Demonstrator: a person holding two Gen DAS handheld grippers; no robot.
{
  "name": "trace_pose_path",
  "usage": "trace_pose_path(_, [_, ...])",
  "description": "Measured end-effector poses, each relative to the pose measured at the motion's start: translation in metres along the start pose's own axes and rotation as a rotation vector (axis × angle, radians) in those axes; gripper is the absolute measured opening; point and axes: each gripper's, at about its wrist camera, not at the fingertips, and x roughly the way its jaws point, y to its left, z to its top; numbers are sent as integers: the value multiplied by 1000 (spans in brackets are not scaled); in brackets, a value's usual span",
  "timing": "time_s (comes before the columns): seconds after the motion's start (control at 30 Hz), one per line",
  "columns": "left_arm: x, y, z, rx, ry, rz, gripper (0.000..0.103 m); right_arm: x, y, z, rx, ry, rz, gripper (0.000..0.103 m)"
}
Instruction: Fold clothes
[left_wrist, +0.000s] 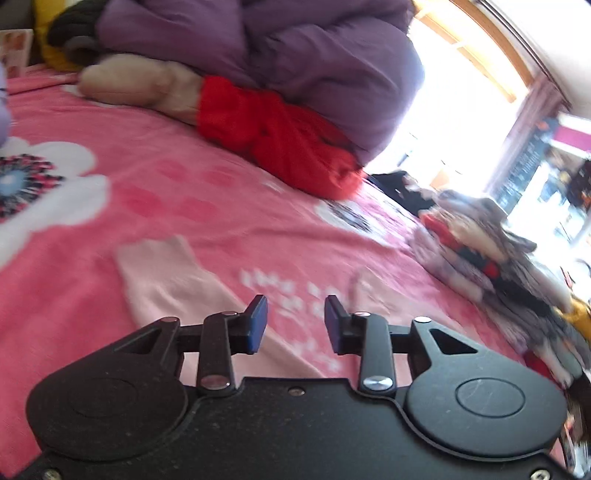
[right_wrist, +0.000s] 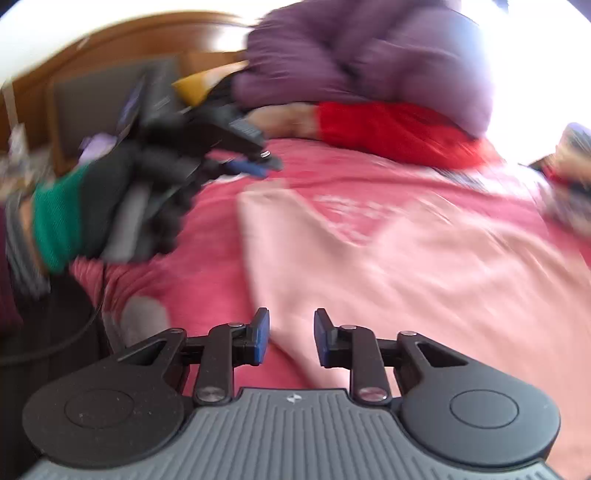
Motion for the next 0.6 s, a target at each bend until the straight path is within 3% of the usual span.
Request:
trace_pose_path(0.07, [0,-28,-11,74,-1,-18,40,-26,-41,-6,122,-15,-43,29])
trace_pose_path(0.2, [1,-91,-35,221,8,-106,40,-82,-139,-26,380,-96,-160,44])
trace_pose_path(0.4, [22,-203,-90,474,83,-256,40,-152,-295,-89,818,-272,-403,48])
trace_pose_path(0.5, [35,-243,-117,575,132,-301,40,-155,-359,-121,1044,-340,-400,50])
trace_pose_path(0.6, [47,-269,-138,632,175,-326,40,-140,-398,-136,1169,-381,-332,51])
